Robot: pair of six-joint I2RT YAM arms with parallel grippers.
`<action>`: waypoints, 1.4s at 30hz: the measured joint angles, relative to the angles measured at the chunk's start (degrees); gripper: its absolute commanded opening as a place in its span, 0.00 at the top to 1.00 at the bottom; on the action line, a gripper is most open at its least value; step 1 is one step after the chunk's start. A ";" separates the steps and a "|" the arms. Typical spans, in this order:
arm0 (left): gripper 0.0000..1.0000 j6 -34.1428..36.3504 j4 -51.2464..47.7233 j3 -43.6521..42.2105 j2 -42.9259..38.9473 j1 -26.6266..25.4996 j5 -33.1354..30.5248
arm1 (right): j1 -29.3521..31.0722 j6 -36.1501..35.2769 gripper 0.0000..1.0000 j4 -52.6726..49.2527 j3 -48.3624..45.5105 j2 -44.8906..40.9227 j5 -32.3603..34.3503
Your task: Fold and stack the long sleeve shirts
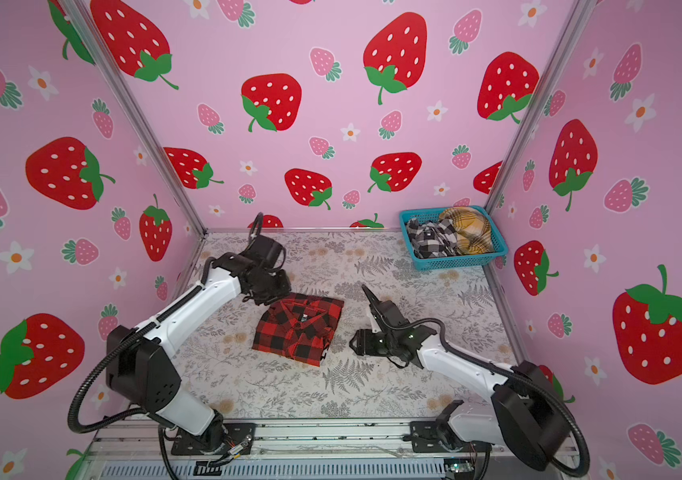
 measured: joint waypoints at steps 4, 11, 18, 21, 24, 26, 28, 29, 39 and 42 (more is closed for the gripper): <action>0.80 0.98 5.81 -10.75 2.58 5.97 7.65 | 3.52 0.39 0.47 5.73 8.96 10.05 -2.73; 0.85 1.11 14.47 -15.37 7.76 7.04 15.98 | 4.15 1.07 0.43 9.01 17.05 25.97 -5.88; 0.85 -1.60 24.22 -28.15 0.79 4.68 19.26 | 2.60 -1.03 0.34 2.71 21.77 28.81 -3.69; 0.68 -2.82 24.41 -33.66 -5.33 2.16 20.31 | 0.76 -3.15 0.33 -0.48 24.37 27.87 -1.70; 0.41 -1.49 19.93 -33.62 -9.97 3.23 19.89 | -0.87 -5.84 0.33 -2.43 26.84 27.04 -0.81; 0.35 0.07 16.57 -30.58 -11.37 5.75 18.71 | -1.77 -7.61 0.34 -3.37 28.63 27.08 -0.94; 0.35 1.90 14.29 -25.73 -10.67 7.89 17.62 | -2.34 -9.57 0.37 -4.39 30.71 27.63 -1.40; 0.36 3.19 13.46 -22.75 -9.68 8.76 17.25 | -2.40 -10.60 0.38 -4.81 32.04 28.22 -1.90; 0.42 8.02 12.00 -19.76 -2.40 10.19 17.81 | -1.55 -16.17 0.43 -5.35 37.11 36.96 -7.43; 0.43 8.61 11.67 -20.61 -2.12 10.29 18.29 | -0.94 -16.59 0.47 -5.79 37.11 38.07 -8.24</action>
